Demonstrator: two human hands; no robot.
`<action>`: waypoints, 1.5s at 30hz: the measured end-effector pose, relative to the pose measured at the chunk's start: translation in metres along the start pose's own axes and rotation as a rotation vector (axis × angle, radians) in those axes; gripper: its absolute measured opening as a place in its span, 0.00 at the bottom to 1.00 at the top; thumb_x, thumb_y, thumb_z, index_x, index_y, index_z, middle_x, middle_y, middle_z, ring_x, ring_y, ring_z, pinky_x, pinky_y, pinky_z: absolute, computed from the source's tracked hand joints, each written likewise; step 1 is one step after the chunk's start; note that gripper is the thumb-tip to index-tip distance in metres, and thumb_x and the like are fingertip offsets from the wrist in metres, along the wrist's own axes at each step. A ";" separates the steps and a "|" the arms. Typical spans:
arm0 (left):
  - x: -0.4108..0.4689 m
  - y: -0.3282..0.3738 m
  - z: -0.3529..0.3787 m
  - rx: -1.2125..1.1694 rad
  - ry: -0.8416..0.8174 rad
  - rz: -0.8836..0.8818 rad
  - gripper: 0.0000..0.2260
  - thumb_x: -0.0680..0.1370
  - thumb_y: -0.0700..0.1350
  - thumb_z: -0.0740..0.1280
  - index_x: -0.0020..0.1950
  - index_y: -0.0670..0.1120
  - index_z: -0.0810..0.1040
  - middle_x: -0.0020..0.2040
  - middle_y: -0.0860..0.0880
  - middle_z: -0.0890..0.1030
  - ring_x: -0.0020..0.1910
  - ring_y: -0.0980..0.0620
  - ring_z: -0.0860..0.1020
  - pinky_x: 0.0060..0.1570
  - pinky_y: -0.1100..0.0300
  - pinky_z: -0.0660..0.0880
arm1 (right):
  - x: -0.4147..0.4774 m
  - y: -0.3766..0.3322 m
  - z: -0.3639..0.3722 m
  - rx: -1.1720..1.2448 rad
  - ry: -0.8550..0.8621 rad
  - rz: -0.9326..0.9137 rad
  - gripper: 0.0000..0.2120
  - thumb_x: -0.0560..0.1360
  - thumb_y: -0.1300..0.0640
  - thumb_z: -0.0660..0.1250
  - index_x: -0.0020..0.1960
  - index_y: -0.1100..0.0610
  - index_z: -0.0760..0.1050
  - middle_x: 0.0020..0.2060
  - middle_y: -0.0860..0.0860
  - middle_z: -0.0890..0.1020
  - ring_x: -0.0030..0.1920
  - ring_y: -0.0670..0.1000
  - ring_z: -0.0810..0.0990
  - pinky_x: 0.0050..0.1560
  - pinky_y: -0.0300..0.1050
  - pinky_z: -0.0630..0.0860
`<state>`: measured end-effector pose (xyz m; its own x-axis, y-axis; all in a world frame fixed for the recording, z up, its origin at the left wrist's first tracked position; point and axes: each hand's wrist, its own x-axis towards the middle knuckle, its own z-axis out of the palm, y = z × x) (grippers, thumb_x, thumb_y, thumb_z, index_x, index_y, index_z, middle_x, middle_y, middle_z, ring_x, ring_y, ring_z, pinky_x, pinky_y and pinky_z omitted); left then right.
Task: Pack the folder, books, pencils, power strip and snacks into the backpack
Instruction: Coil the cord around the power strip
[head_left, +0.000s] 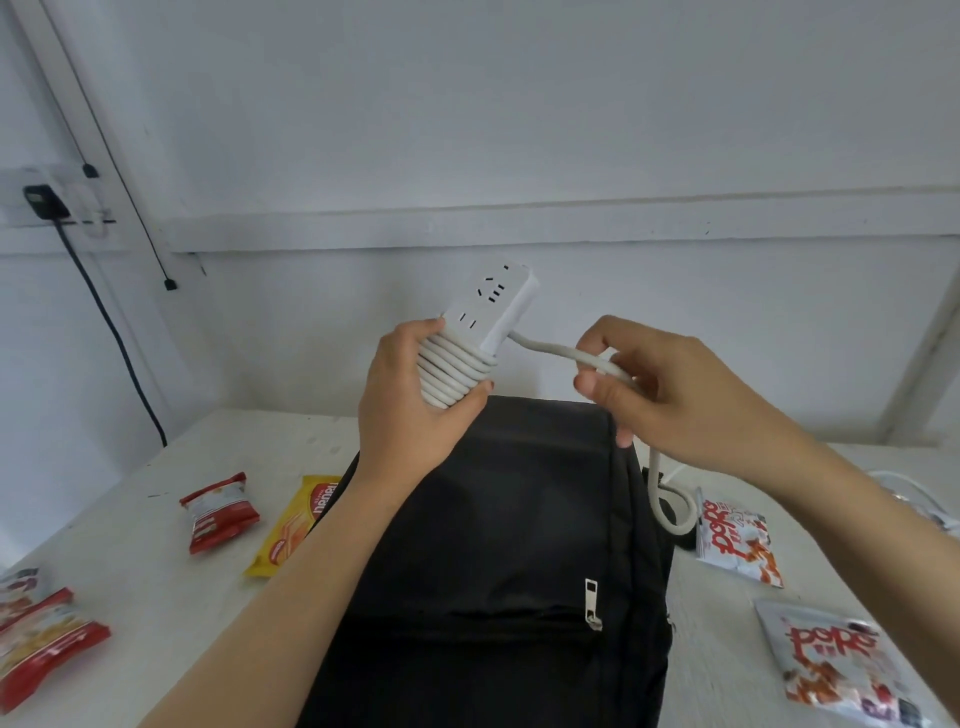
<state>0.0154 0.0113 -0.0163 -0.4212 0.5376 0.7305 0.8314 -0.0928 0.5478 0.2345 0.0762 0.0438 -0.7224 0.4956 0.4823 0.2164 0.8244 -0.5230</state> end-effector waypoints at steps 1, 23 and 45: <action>0.001 0.000 0.000 -0.006 0.006 -0.017 0.31 0.65 0.53 0.76 0.63 0.53 0.65 0.57 0.53 0.73 0.50 0.54 0.74 0.41 0.64 0.74 | -0.002 0.000 0.001 0.026 -0.055 0.002 0.02 0.78 0.54 0.63 0.46 0.50 0.71 0.27 0.47 0.78 0.23 0.45 0.77 0.30 0.30 0.68; 0.031 0.008 -0.006 0.244 -0.171 0.078 0.29 0.63 0.51 0.75 0.60 0.56 0.66 0.48 0.57 0.72 0.47 0.52 0.72 0.37 0.59 0.67 | 0.022 -0.056 -0.032 -0.820 0.065 -0.382 0.15 0.78 0.45 0.49 0.55 0.44 0.72 0.43 0.46 0.81 0.42 0.54 0.77 0.36 0.43 0.61; 0.006 0.039 -0.027 -0.260 -0.015 0.304 0.25 0.67 0.48 0.75 0.61 0.46 0.72 0.58 0.53 0.75 0.55 0.52 0.76 0.49 0.60 0.77 | 0.082 0.016 -0.002 0.303 -0.282 0.205 0.14 0.78 0.60 0.60 0.35 0.54 0.76 0.19 0.51 0.70 0.21 0.49 0.70 0.29 0.40 0.71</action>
<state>0.0350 -0.0121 0.0203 -0.1634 0.4647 0.8702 0.7969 -0.4578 0.3941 0.1803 0.1304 0.0761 -0.8444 0.5115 0.1590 0.2020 0.5791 -0.7899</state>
